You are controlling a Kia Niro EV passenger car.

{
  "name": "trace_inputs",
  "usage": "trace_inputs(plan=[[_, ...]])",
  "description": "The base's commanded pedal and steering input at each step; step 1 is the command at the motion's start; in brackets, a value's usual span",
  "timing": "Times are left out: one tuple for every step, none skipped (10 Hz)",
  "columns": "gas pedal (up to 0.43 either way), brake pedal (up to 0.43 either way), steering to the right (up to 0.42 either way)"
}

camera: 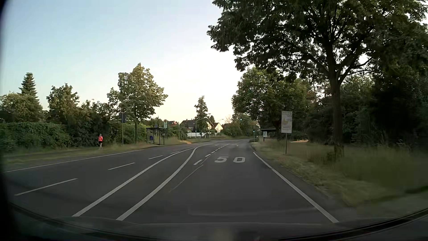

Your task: Follow the waypoints while adhering to traffic rules and regulations

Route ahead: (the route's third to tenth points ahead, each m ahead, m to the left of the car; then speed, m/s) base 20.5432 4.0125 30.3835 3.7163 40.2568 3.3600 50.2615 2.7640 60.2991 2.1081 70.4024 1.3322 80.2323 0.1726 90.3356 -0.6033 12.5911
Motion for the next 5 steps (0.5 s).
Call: trace_inputs(plan=[[0.020, 0.030, 0.008], [0.020, 0.030, 0.008], [0.020, 0.030, 0.008], [0.020, 0.030, 0.008], [0.020, 0.030, 0.008]])
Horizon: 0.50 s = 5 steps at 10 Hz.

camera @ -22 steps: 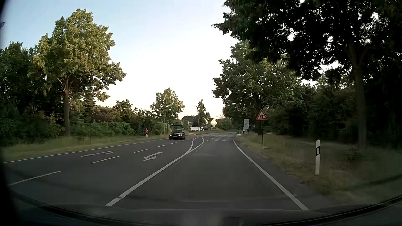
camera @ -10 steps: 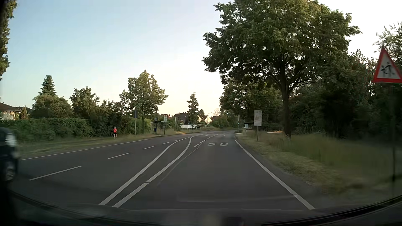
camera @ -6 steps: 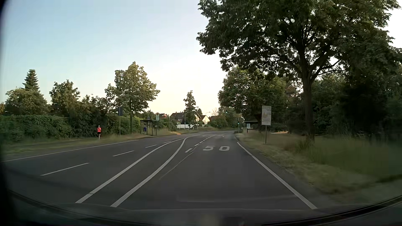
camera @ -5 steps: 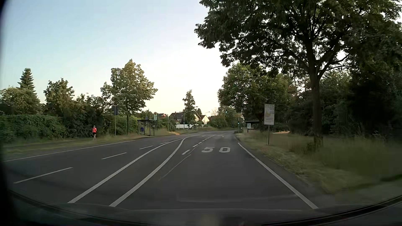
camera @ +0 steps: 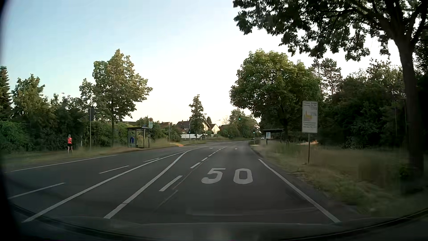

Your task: Follow the waypoints while adhering to traffic rules and regulations

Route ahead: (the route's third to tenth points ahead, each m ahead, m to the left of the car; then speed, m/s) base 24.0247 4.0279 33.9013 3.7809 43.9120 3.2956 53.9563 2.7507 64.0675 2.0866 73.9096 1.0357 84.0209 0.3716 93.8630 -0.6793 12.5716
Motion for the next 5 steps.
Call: trace_inputs(plan=[[0.020, 0.030, 0.008], [0.020, 0.030, 0.008], [0.020, 0.030, 0.006], [0.020, 0.030, 0.006], [0.020, 0.030, 0.006]])
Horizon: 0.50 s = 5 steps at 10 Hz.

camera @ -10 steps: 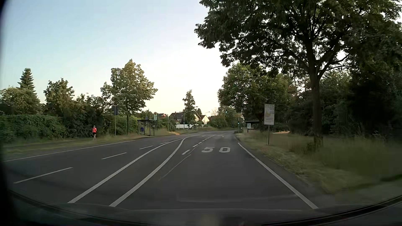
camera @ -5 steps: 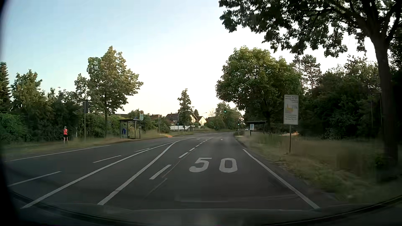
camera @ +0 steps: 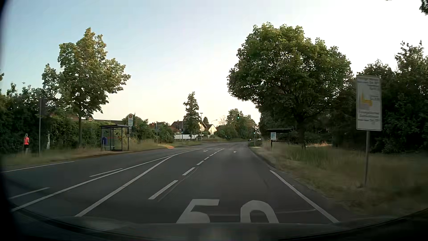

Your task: Follow the waypoints while adhering to traffic rules and regulations

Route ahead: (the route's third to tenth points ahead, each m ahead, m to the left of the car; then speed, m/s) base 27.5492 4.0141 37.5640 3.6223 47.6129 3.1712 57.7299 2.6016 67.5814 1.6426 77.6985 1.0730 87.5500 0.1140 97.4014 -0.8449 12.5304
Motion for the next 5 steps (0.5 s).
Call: trace_inputs(plan=[[0.020, 0.030, 0.006], [0.020, 0.030, 0.006], [0.020, 0.030, 0.006], [0.020, 0.024, 0.006], [0.020, 0.030, 0.005]])
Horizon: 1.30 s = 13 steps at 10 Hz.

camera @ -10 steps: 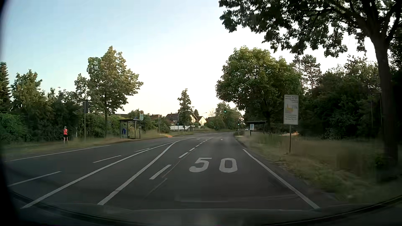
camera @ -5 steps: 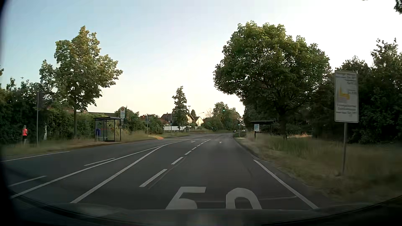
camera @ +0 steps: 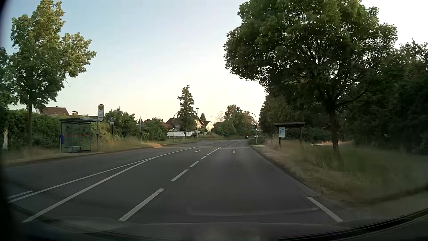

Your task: Follow the waypoints while adhering to traffic rules and regulations

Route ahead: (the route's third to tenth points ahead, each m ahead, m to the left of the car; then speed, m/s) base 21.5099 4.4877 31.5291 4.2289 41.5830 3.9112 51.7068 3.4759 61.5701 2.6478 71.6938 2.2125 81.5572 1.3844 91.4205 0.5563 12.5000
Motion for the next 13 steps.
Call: trace_inputs(plan=[[0.020, 0.030, 0.006], [0.020, 0.030, 0.006], [0.020, 0.030, 0.006], [0.020, 0.030, 0.006], [0.020, 0.030, 0.006], [0.020, 0.030, 0.006], [0.020, 0.030, 0.006], [0.020, 0.030, 0.006], [0.020, 0.030, 0.006], [0.020, 0.030, 0.006], [0.020, 0.030, 0.006], [0.020, 0.030, 0.006], [0.020, 0.030, 0.006]])
